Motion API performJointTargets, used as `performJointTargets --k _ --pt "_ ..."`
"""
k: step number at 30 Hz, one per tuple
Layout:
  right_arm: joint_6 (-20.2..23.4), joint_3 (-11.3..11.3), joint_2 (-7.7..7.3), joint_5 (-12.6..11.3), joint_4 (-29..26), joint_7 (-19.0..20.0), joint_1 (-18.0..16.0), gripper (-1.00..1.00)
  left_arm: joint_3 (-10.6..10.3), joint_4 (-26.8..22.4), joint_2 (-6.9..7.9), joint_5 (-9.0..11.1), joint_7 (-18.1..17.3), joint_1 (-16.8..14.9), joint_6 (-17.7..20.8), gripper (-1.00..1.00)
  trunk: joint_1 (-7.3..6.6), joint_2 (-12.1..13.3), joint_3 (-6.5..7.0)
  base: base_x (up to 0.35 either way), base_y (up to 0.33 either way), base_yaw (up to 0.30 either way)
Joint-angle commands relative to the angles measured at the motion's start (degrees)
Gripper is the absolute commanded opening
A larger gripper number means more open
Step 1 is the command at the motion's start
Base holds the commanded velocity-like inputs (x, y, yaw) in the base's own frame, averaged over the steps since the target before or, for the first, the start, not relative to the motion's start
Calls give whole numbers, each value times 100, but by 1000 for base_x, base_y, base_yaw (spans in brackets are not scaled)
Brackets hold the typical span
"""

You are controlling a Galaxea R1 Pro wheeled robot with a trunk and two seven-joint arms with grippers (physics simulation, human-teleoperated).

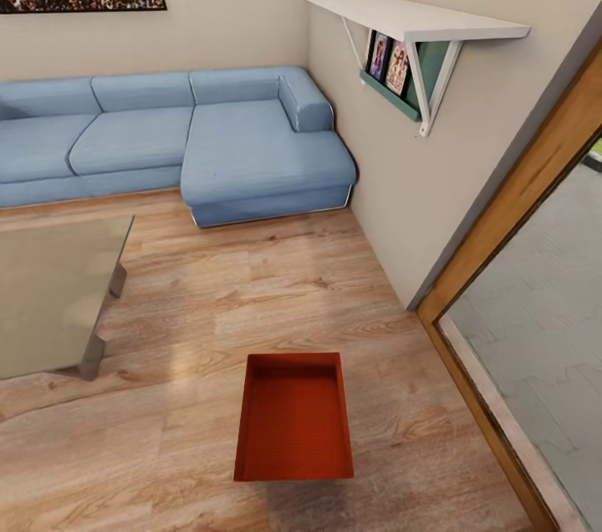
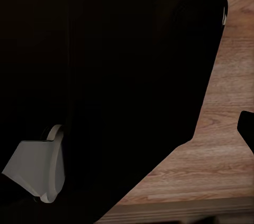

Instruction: Move the two storage containers from the living room to the garage. In the garage, place one container on the floor and stack the other container on top of it (either order is fine).

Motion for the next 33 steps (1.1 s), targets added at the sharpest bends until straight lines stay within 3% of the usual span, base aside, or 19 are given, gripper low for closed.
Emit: performJointTargets --k 1,29,33 --pt "-27 48 5 -56 13 -7 -4 100 -16 2 1 55 -11 -2 -3 100 0 -3 -4 0 0 0" --pt "-27 40 5 -41 13 -7 -4 100 -18 2 1 55 -11 -2 -3 100 0 -3 -4 0 0 0" --pt "-35 47 -93 -48 -6 -8 -4 100 -18 2 -1 42 -22 -2 -13 100 0 -3 -4 0 0 0"
